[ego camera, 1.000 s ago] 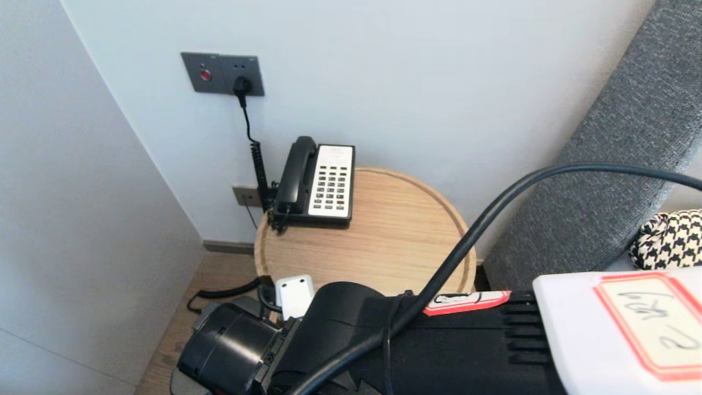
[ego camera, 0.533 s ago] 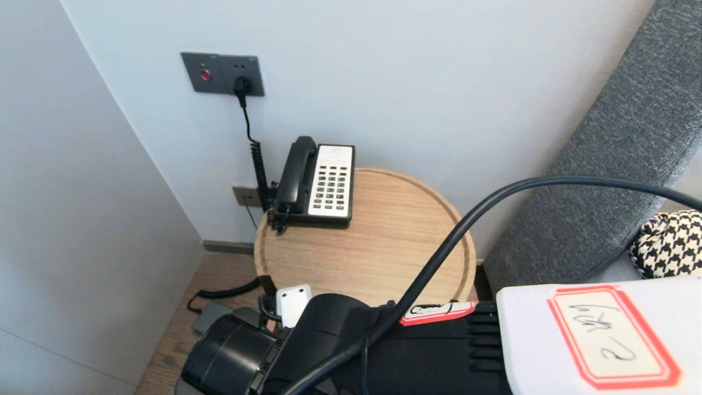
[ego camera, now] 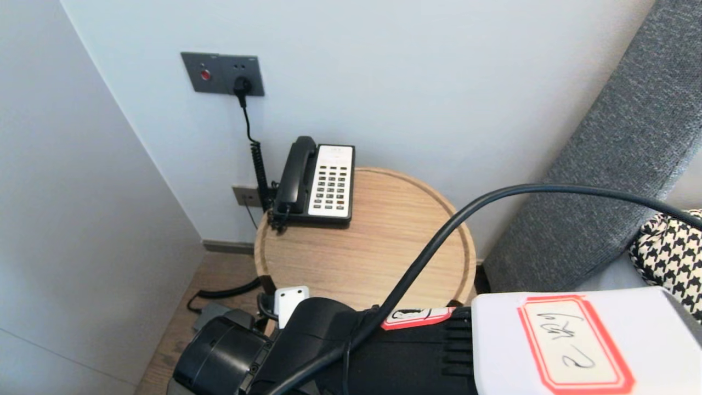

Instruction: Put the remote controls on the table in the drawer one by one

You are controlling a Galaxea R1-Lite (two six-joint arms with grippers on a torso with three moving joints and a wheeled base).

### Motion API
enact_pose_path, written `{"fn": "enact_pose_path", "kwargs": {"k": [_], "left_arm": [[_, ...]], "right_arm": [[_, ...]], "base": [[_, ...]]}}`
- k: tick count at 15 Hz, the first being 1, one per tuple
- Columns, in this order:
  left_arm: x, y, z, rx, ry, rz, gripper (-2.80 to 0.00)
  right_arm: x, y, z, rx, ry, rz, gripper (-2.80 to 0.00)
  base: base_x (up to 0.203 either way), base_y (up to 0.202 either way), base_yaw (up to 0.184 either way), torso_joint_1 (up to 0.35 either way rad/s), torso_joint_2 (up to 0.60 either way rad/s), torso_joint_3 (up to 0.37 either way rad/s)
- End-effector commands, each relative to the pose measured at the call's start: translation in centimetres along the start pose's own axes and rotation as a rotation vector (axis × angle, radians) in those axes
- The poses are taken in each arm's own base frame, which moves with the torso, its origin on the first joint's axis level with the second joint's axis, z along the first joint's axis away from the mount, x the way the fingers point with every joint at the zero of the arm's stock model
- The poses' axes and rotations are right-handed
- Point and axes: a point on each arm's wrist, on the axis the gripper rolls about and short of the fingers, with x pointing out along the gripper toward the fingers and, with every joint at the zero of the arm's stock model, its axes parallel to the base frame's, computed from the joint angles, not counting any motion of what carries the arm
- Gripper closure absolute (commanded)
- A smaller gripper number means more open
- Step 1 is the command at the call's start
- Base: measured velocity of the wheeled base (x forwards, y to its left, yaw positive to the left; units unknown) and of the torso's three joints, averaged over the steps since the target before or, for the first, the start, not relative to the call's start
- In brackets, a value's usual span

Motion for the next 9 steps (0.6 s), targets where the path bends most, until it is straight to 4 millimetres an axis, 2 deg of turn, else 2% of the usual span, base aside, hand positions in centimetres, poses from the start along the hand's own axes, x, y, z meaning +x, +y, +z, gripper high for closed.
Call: {"fn": "enact_pose_path", "kwargs": {"k": [1, 9], "left_arm": [[0.08, -0.01, -0.34, 0.000, 0.012, 0.000, 0.00], [0.08, -0.01, -0.34, 0.000, 0.012, -0.002, 0.00]], "right_arm": [[0.53, 0.11, -0.20, 0.030, 0.000, -0.015, 0.00], [0.85, -0.24, 0.41, 0.083, -0.104, -0.083, 0.00]], "base": [[0.000, 0.000, 0.000, 0.000, 0.00, 0.000], [0.000, 0.000, 0.000, 0.000, 0.00, 0.000]]}}
